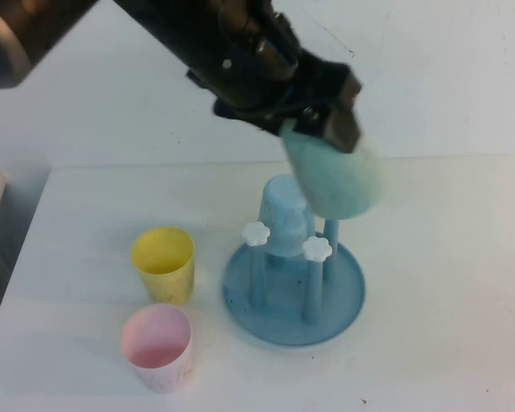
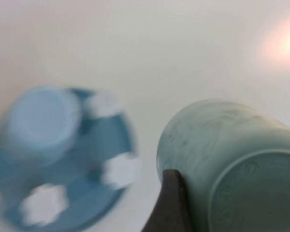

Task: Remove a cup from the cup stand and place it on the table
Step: Hand over the cup

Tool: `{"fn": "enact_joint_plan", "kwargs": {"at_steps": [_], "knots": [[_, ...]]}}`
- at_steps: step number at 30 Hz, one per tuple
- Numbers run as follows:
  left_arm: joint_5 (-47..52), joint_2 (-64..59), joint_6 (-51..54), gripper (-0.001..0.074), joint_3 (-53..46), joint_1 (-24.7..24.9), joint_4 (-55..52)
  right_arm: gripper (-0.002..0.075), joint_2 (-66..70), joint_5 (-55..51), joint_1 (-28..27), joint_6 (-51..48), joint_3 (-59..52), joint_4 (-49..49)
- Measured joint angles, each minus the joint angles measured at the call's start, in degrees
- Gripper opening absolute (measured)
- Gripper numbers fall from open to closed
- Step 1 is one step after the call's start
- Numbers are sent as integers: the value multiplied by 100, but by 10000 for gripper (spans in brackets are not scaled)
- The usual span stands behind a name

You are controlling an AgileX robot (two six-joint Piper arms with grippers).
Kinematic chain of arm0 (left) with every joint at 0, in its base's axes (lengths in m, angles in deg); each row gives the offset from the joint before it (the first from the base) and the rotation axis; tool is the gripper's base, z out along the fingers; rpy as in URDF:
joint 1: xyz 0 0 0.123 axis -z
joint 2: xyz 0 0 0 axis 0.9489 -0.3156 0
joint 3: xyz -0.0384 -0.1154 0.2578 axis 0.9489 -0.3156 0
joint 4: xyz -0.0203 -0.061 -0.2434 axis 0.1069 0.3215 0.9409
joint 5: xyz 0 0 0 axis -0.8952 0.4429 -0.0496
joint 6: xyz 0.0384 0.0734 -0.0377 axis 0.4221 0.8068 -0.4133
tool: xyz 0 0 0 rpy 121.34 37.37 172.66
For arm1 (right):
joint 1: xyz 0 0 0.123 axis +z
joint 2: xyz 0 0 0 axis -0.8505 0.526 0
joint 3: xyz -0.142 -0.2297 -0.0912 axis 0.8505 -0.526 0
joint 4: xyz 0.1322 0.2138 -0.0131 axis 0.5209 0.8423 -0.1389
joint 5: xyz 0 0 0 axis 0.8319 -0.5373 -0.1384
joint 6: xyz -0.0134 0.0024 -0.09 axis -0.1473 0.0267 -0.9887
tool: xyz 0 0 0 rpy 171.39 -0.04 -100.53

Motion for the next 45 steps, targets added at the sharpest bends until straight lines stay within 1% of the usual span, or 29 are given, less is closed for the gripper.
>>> {"fn": "enact_joint_plan", "kwargs": {"at_steps": [2,3,5,8,10,11,12,14,15,18,20,23,30,35,38,40,41,43,45], "knots": [[0,59,272,538,13,0,613,-3,0,231,0,-537,23,1035],[0,85,613,538,13,0,1217,-3,0,271,0,-815,65,1515],[0,85,999,538,13,0,1977,-3,0,343,0,-1545,164,2679],[0,28,1376,538,13,0,3032,3,0,341,0,-2994,315,4520],[0,-49,1574,538,13,0,3616,31,0,316,0,-3827,343,5406],[0,-80,1652,538,13,0,3903,60,0,290,0,-4090,352,5805],[0,-129,1728,538,13,0,4157,99,0,290,0,-4227,352,6104],[0,-192,1862,538,13,0,4573,206,0,290,0,-4266,352,6469],[-22,-235,1903,538,13,0,4733,269,0,290,0,-4255,352,6556],[-44,-309,2007,538,13,0,5065,417,0,290,0,-4248,352,6701],[-47,-352,2030,538,13,0,5212,461,0,290,0,-4248,352,6785],[-57,-401,2063,538,13,0,5301,487,0,290,0,-4263,352,6934],[-69,-419,2061,538,13,77,5306,496,0,672,0,-4323,352,7197],[-94,-428,2156,538,13,397,5330,496,0,777,0,-4382,352,7265],[-84,-441,2181,538,13,557,5355,479,0,676,0,-4393,352,7265],[-84,-452,2220,538,13,625,5363,436,0,624,0,-4393,352,7265],[-84,-452,2244,538,13,638,5368,398,0,624,0,-4393,352,7265],[-84,-463,2373,538,13,664,5368,289,0,624,0,-4393,352,7265],[-94,-463,2467,538,13,688,5368,158,0,613,0,-4393,352,7265]]}}
